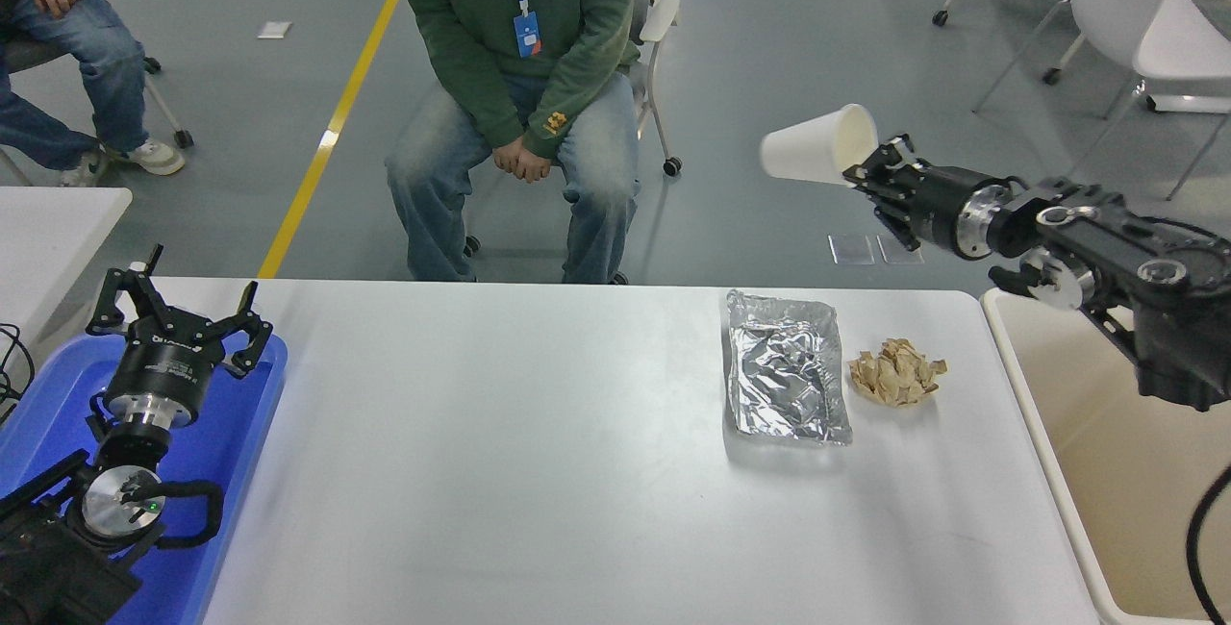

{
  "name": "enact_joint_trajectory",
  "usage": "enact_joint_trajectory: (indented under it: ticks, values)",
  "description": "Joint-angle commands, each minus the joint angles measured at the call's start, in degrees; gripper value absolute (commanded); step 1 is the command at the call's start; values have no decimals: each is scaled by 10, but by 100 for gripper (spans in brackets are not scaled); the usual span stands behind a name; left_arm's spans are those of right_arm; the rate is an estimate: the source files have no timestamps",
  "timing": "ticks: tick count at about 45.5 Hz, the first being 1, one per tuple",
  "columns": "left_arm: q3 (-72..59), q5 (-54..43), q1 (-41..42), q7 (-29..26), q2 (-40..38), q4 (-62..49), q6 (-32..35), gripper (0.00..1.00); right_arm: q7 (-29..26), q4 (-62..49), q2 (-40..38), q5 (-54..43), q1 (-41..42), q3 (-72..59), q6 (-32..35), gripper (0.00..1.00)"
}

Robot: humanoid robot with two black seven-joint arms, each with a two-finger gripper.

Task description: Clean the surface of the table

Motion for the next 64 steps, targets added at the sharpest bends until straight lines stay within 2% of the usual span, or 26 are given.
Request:
enact_joint_trajectory:
  ticks: [1, 12, 25, 53, 64]
  values:
    - [0, 0, 0, 0, 0, 0, 0, 100, 0, 100, -111, 36, -12, 22, 13, 0]
    - [0, 0, 0, 0, 0, 0, 0, 100, 0, 235, -227, 36, -11, 25, 12, 0]
    - [0, 0, 0, 0, 0, 0, 0, 100, 0, 273, -307, 35, -13, 23, 36, 0]
    - [0, 0, 0, 0, 0, 0, 0, 100, 0, 280, -305, 34, -21, 16, 36, 0]
    - [0, 0, 0, 0, 0, 0, 0, 100, 0, 234, -299, 27, -31, 11, 32, 0]
